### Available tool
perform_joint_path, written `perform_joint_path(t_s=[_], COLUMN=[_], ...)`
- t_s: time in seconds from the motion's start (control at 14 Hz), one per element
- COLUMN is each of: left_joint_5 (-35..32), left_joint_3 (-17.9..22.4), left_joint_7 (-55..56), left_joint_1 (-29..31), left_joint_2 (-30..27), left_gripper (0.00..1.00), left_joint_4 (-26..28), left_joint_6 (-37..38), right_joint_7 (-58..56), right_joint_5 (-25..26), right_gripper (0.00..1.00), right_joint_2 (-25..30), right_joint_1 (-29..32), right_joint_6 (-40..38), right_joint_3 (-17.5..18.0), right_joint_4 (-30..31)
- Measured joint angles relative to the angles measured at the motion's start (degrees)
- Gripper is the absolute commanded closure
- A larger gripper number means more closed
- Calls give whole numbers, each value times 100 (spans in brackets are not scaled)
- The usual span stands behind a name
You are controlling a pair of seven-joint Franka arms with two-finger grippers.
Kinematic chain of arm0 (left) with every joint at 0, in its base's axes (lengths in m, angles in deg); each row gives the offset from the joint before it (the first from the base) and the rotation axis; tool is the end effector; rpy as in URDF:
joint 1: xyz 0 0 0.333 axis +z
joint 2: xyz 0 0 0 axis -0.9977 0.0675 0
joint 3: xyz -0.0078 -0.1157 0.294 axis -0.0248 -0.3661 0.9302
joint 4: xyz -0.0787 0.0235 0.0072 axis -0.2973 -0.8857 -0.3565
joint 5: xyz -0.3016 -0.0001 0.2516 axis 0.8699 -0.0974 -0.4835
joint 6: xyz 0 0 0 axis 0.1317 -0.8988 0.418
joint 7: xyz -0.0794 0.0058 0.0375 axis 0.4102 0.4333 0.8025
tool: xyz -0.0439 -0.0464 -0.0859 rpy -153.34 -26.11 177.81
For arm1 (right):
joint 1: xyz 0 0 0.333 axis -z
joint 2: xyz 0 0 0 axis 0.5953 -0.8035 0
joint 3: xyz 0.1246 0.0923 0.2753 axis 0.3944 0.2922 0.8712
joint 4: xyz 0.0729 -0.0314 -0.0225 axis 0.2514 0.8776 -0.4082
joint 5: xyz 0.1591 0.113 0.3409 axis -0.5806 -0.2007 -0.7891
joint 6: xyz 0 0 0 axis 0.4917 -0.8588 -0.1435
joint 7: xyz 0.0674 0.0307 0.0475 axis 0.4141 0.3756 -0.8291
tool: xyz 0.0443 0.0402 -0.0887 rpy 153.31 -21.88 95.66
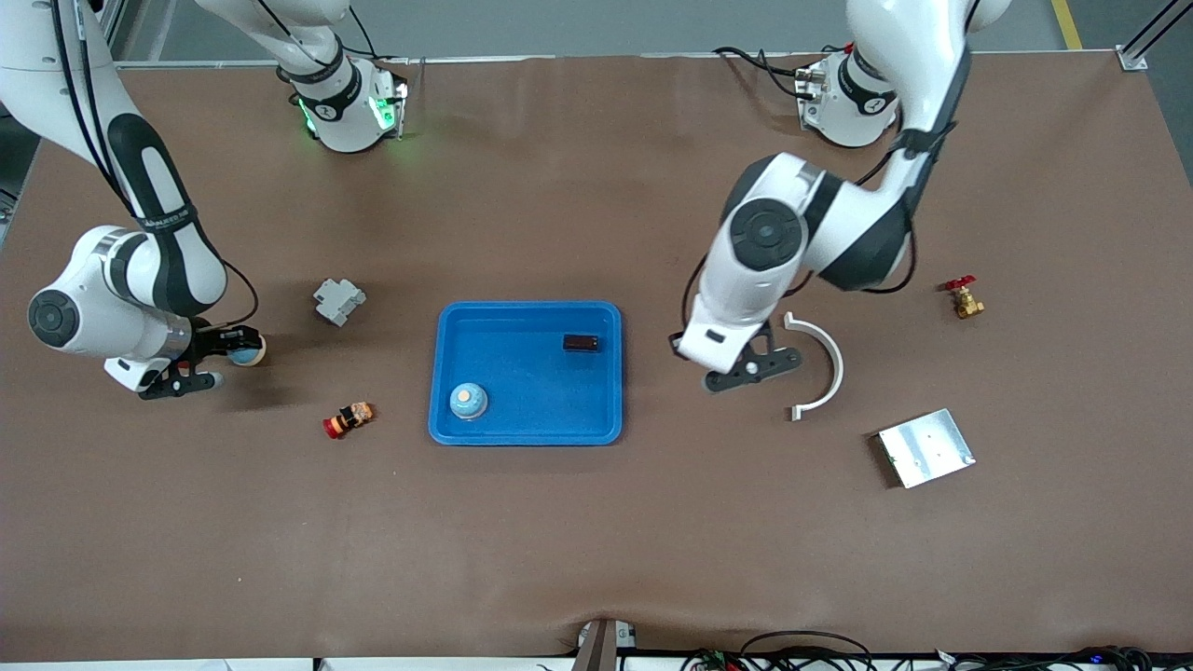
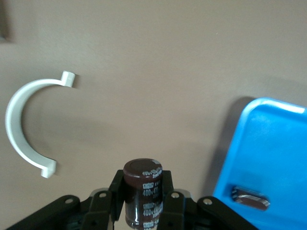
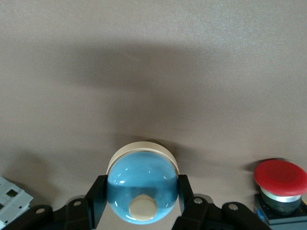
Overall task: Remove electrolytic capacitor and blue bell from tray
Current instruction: 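Set the bell beside the red button with the right gripper, return to tray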
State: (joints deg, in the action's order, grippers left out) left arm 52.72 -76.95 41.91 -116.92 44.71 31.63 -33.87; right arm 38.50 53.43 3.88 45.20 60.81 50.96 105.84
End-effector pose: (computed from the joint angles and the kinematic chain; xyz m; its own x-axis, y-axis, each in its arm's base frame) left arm 0.5680 -0.3465 0.3713 0.9759 0.2182 0.0037 0.2182 -0.9758 0.0132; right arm 0.5472 -0.1358 0.1963 0.9619 0.1705 -0.2138 0.1583 -0.9847 -0.0732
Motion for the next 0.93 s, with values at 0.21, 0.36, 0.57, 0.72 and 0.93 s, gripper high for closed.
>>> perform_joint_path(t_s=[0.21,0.36,0.57,0.72,0.93], left_joint_5=[1,1,1,1,-6], left_joint_3=[-18,-34,-33,-35,-32], left_joint_7=[-239,-389,-847,-1181,-1591], left_joint_1=[78,82,181,299,497], left_joint_2=[-157,-157,-204,-247,-275], left_gripper=[100,100,100,100,100], left_joint_4=[358,479,919,1384,1768], left_joint_6=[-147,-206,-681,-1259,-1520], right_joint_7=[-1,9,739,1876,3282], right_joint_5=[0,-30,-243,-396,-1101], right_gripper=[0,0,0,0,0], right_joint_2=[1,12,72,112,10], right_joint_1=[-22,-104,-641,-1249,-2073], right_joint_6=[-2,-97,-775,-1016,-1063], right_joint_3=[-1,-2,4,17,23], right_joint_4=[-39,-158,-700,-1167,-1706])
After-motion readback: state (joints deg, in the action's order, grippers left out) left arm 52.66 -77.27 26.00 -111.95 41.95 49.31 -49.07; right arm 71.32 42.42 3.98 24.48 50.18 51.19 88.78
